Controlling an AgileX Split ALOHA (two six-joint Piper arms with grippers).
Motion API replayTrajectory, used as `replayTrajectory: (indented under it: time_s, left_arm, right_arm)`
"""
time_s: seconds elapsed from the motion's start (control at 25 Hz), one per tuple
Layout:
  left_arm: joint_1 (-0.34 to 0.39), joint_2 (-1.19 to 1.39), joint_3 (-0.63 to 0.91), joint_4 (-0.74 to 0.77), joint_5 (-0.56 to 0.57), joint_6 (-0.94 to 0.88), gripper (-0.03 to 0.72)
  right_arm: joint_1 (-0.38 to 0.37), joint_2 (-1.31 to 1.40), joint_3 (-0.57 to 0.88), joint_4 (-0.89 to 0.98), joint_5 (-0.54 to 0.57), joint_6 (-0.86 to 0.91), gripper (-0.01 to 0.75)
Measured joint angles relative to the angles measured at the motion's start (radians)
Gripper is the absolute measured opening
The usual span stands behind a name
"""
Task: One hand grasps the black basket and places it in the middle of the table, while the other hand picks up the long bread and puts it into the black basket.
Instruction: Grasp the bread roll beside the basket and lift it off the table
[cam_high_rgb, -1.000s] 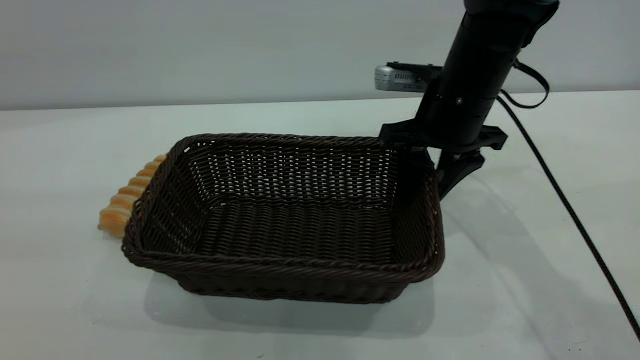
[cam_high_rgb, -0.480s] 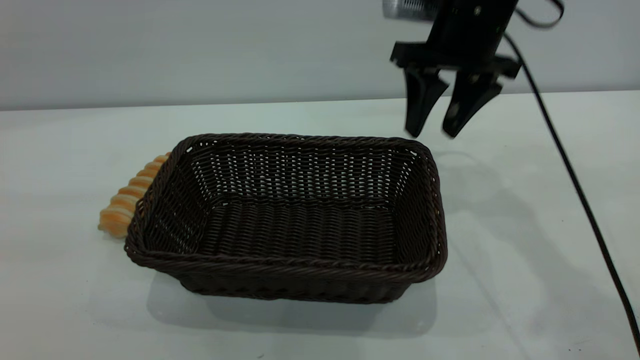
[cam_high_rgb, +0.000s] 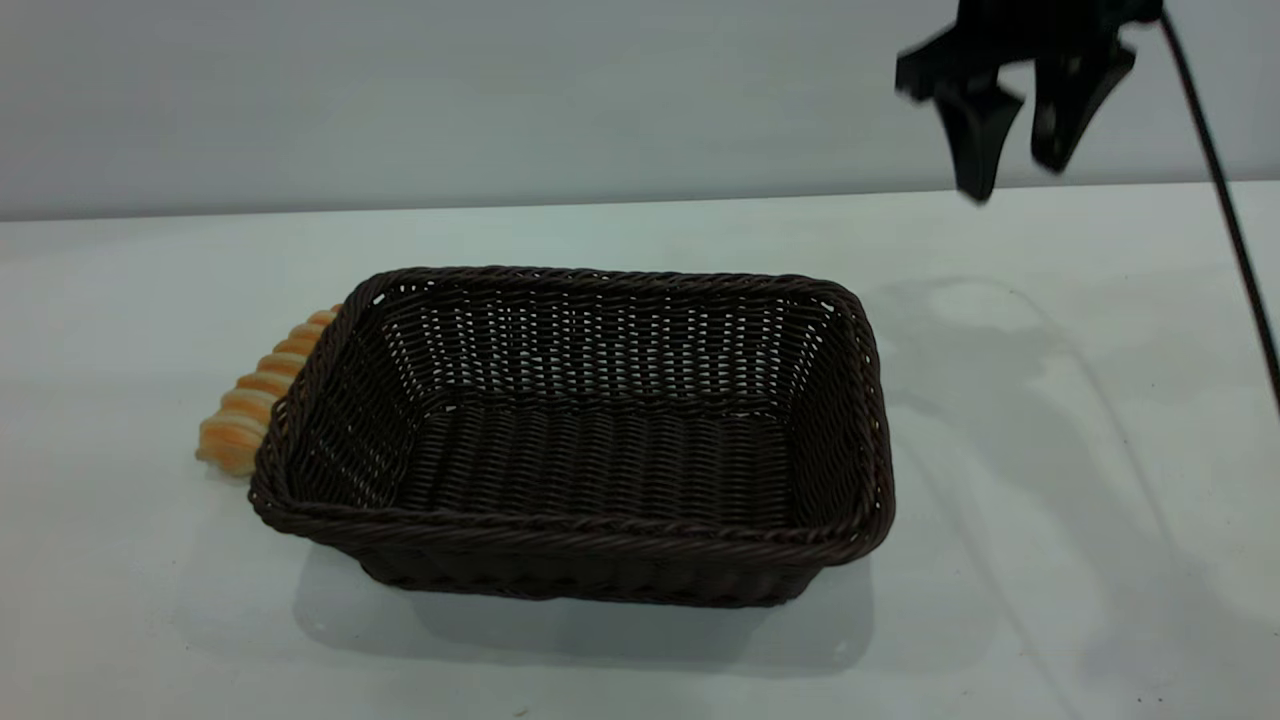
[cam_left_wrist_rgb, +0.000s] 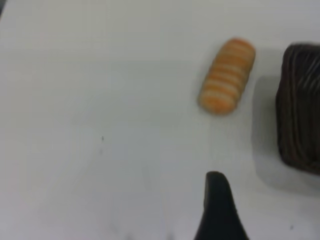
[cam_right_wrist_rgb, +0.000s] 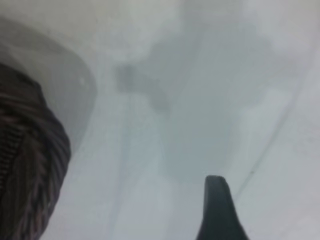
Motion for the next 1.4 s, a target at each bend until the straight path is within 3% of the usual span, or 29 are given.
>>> replayTrajectory:
  time_s: [0.32,0.64,0.88,1.4]
  left_arm:
    - [0.0,0.203,-0.058,0.0,0.028,0.035,0.525]
    - [0.0,0.372,-0.117,-0.009,0.017,0.079,0.525]
    - [0.0,0.532,-0.136,-0.105,-0.01,0.184,0.524]
    - [0.0,1.088,-0.497,-0.143,-0.038,0.36,0.524]
  right_arm:
    - [0.0,-0.176,0.045,0.003,0.003,-0.002,0.51]
    - [0.0,-0.475,0.354,0.003,0.006,-0.004,0.51]
    - [0.0,-0.746,0.573,0.022,0.011,0.0,0.51]
    - [0.0,-1.044,0.784,0.049,0.01,0.0,0.51]
